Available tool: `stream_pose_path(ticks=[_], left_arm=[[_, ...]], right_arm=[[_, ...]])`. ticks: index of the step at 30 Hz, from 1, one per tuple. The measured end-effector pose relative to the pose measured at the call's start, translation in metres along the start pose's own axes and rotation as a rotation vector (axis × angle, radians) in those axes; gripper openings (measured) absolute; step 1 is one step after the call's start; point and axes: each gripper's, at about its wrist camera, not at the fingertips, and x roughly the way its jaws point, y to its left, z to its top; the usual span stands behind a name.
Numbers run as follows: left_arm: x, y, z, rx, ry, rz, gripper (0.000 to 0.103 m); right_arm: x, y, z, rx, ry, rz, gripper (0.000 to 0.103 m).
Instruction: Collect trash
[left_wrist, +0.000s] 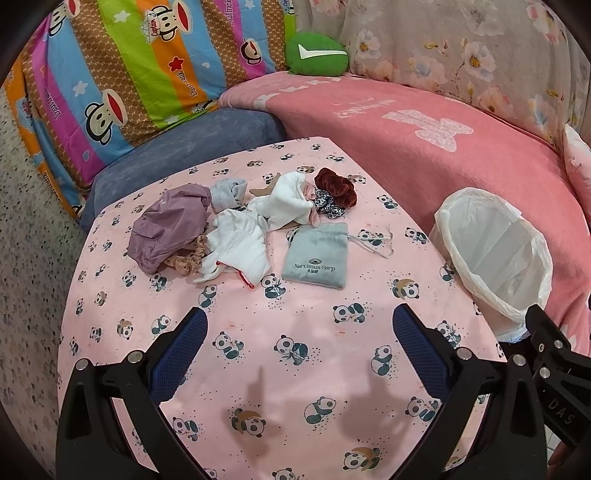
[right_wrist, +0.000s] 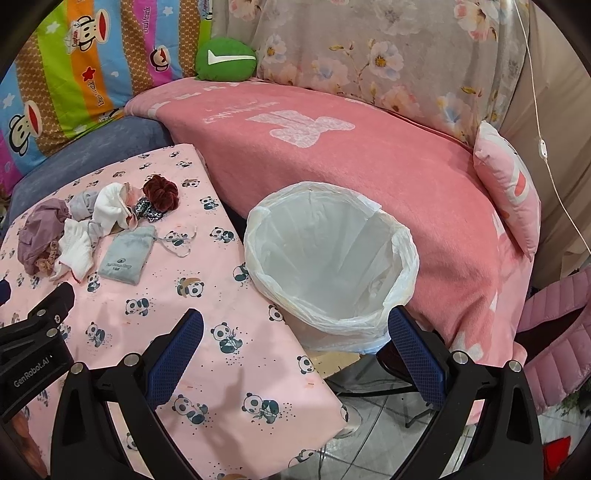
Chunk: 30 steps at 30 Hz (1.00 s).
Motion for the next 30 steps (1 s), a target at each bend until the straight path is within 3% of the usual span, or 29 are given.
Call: stream_pose_path(ticks=[30], left_arm=[[-0.0019,-0.0012,0.0012,0.018,-0.018,-0.010,0.096]], right_arm=[[-0.0025,0.0047,0.0016,-0.002,-0.007,0.002,0.098]])
